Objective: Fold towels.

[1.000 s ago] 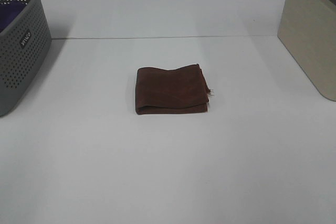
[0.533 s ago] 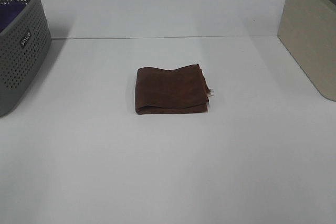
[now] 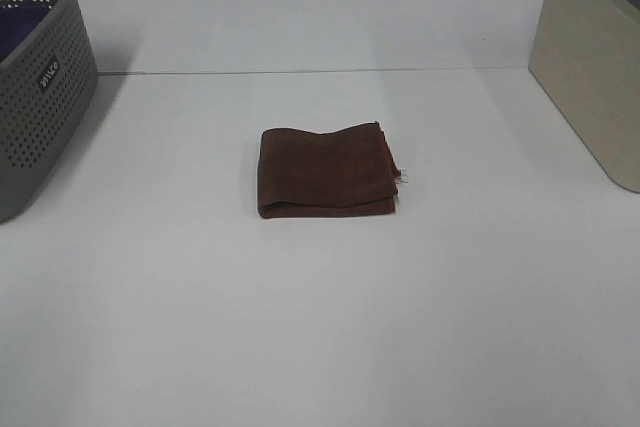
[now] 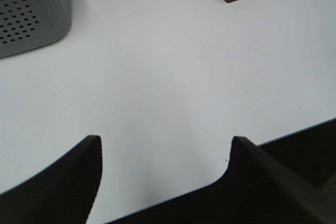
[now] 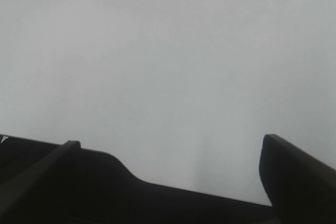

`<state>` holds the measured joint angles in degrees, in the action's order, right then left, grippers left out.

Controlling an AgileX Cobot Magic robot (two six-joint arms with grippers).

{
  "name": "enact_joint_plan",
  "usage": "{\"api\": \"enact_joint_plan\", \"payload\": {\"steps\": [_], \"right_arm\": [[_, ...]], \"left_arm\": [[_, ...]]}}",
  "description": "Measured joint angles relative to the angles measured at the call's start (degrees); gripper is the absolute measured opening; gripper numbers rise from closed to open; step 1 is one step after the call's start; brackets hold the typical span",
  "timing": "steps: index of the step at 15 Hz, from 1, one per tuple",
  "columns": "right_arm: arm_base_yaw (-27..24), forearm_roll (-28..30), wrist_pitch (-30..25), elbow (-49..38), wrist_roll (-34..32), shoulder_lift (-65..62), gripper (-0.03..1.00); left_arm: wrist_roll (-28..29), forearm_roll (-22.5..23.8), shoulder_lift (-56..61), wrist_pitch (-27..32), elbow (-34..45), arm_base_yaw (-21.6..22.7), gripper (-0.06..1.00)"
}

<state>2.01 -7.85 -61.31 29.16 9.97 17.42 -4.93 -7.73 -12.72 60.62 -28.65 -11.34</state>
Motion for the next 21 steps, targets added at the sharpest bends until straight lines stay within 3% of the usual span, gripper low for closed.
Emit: {"api": "enact_joint_plan", "payload": {"steps": [11,13,16,21], "right_arm": [[-1.66,-0.17,0.00,0.00,0.00,-0.97,0.85],[-3.67,-0.40,0.00,0.00,0.00,-2.64,0.85],[-5.33,-0.52,0.00,0.00,0.00,-9.00,0.85],[-5.33,-0.63,-0.06,-0.11,0.00,-15.01,0.85]], "left_arm": [[0.00,-0.06,0.00,0.00,0.00,0.46,0.65],[0.00,-0.06,0.06,0.00,0.00,2.58,0.65],[-0.06,-0.06,0.06,0.00,0.00,9.91,0.65],[-0.06,-0.06,6.47,0.00,0.00,10.66,0.65]]}}
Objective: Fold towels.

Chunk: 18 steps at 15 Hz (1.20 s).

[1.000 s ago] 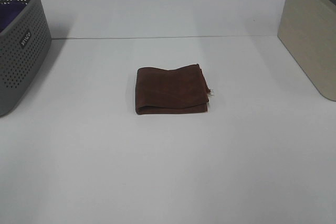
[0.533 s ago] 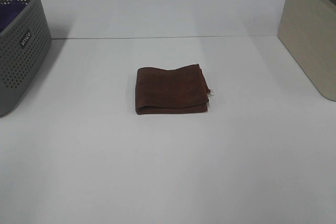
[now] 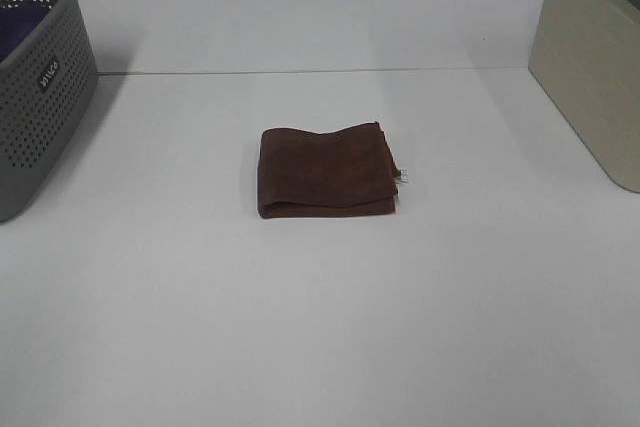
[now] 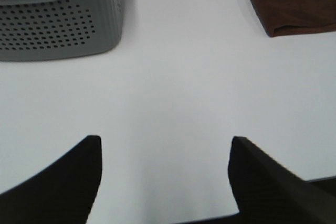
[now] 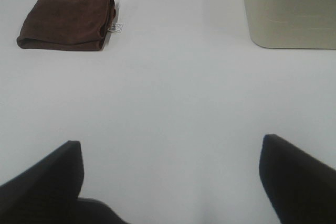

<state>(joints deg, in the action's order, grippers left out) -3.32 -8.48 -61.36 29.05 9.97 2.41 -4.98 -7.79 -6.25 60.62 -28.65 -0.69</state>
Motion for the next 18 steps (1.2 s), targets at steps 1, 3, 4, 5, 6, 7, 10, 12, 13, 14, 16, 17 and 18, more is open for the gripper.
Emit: {"api": "enact_joint_plan", "payload": {"steps": [1,3,4,5,6,7,10,12,13,14,16,17,18], "right_arm": [[0.00,0.00,0.00,0.00,0.00,-1.03,0.85],[0.00,-0.06,0.00,-0.06,0.00,-2.64,0.85],[0.00,-0.06,0.00,-0.06,0.00,-2.75,0.85],[0.00,-0.23,0.00,-0.11,0.00,-2.81,0.85],[0.63,-0.29,0.00,-0.17,0.00,-2.81,0.85],[1.89,-0.40,0.00,-0.17,0.00,-2.81,0.85],[3.09,-0.52,0.00,-0.17,0.00,-2.81,0.85],[3.09,-0.92,0.00,-0.17,0.00,-2.81,0.85],[3.09,-0.97,0.00,-0.17,0.00,-2.81,0.85],[3.09,-1.09,0.00,-0.17,0.00,-2.81,0.85],[3.09,-1.20,0.00,-0.17,0.00,-2.81,0.85],[3.09,-1.32,0.00,-0.17,0.00,-2.81,0.85],[3.09,-1.32,0.00,-0.17,0.00,-2.81,0.85]], "left_arm": [[0.00,0.00,2.98,0.00,0.00,0.00,0.65],[0.00,-0.11,6.47,0.00,0.00,0.00,0.65],[0.00,-0.23,6.47,0.00,0.00,0.00,0.65],[0.00,-0.23,6.47,0.00,0.00,0.00,0.65],[0.00,-0.23,6.47,0.00,0.00,0.00,0.65],[0.00,-0.23,6.47,0.00,0.00,0.00,0.65],[0.00,-0.29,6.47,0.00,0.00,0.00,0.65],[0.00,-0.29,6.47,0.00,0.00,0.00,0.65],[0.00,-0.29,6.47,0.00,0.00,0.00,0.65],[0.00,-0.29,6.47,0.00,0.00,0.00,0.65],[0.00,-0.29,6.47,0.00,0.00,0.00,0.65],[0.00,-0.29,6.47,0.00,0.00,0.00,0.65],[0.00,-0.29,6.47,0.00,0.00,0.00,0.65]]}}
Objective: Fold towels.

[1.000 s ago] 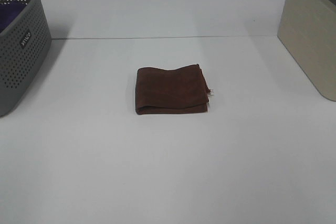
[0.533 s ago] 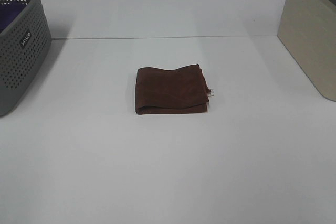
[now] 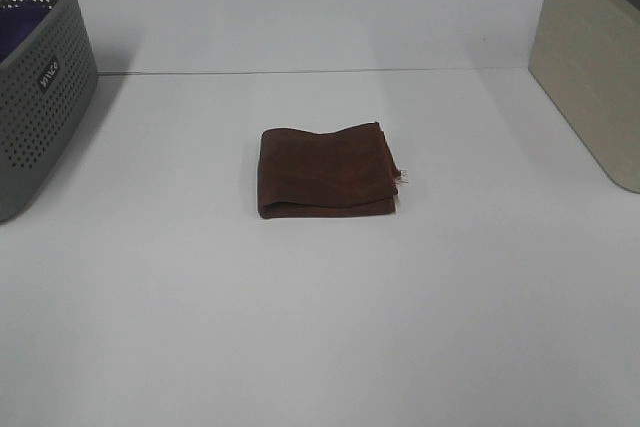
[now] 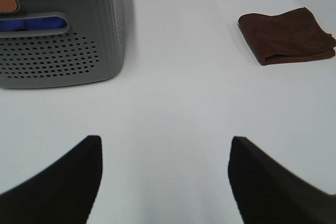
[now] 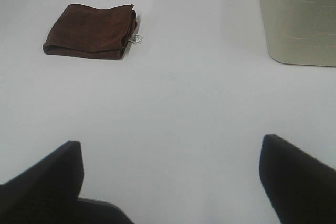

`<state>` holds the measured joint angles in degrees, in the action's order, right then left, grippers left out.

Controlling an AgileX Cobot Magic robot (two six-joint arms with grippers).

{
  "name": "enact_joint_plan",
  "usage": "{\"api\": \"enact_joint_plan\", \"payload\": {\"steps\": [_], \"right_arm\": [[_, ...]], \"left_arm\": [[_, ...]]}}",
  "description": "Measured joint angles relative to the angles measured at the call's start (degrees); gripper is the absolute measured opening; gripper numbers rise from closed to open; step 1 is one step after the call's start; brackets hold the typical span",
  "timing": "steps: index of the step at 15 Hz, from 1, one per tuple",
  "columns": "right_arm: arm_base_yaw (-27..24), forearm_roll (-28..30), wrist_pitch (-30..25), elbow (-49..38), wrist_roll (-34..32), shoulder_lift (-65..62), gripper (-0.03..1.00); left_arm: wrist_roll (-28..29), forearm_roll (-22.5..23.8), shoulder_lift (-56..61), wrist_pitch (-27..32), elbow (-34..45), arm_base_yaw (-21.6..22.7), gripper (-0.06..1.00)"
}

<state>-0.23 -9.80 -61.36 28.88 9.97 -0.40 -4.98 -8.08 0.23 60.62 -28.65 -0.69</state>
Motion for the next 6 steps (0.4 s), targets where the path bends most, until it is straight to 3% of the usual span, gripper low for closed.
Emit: {"api": "enact_joint_plan", "payload": {"steps": [6], "right_arm": [[0.00,0.00,0.00,0.00,0.00,0.00,0.85]], "left_arm": [[0.00,0.00,0.00,0.00,0.00,0.00,0.65]]}}
